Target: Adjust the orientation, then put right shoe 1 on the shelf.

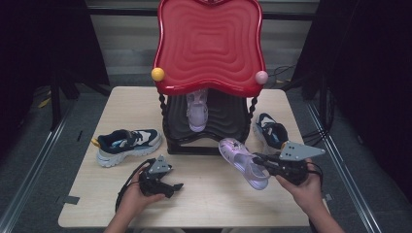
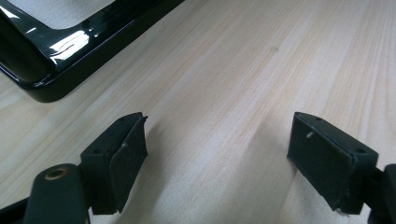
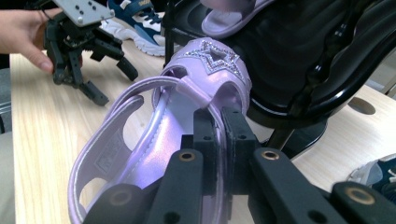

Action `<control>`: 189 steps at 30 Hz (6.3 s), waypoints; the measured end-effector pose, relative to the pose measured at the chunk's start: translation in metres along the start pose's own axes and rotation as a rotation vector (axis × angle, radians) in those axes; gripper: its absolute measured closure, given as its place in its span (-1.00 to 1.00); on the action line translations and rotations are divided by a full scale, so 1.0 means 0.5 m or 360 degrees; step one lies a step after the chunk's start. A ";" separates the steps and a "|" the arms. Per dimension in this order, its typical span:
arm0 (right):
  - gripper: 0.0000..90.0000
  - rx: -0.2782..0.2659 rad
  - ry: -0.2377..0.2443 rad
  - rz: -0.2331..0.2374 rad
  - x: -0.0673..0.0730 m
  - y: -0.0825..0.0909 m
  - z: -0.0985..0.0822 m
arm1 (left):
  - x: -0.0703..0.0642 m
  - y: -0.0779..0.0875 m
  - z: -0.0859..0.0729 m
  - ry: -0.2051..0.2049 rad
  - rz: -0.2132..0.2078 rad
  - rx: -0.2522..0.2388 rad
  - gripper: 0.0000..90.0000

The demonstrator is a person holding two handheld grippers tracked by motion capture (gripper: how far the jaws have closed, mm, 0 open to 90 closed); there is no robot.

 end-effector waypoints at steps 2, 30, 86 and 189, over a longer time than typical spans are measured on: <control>0.89 -0.0007 0.0004 -0.0012 0.001 -0.001 0.007 | 0.000 0.000 0.000 0.0000 0.0000 0.0000 -0.58; 0.89 -0.0079 0.0008 -0.0198 -0.006 -0.043 0.060 | -0.001 0.000 0.000 0.0011 0.0003 -0.0007 -0.58; 0.89 -0.0188 0.0031 -0.0679 -0.023 -0.142 0.148 | 0.000 0.000 0.000 -0.0002 0.0000 0.0003 -0.59; 0.88 -0.0260 -0.0125 -0.1175 -0.043 -0.313 0.151 | -0.001 -0.001 0.000 0.0009 -0.0002 -0.0004 -0.60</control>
Point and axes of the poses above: each handheld gripper's, and its own axes: y roughly backward along the jaws, z roughly out of its top, x roughly to its left, the point moved 1 cm from there along -y, roughly forward along the jaws, and after that the axes turned 4 degrees about -x, right-handed, at the moved point
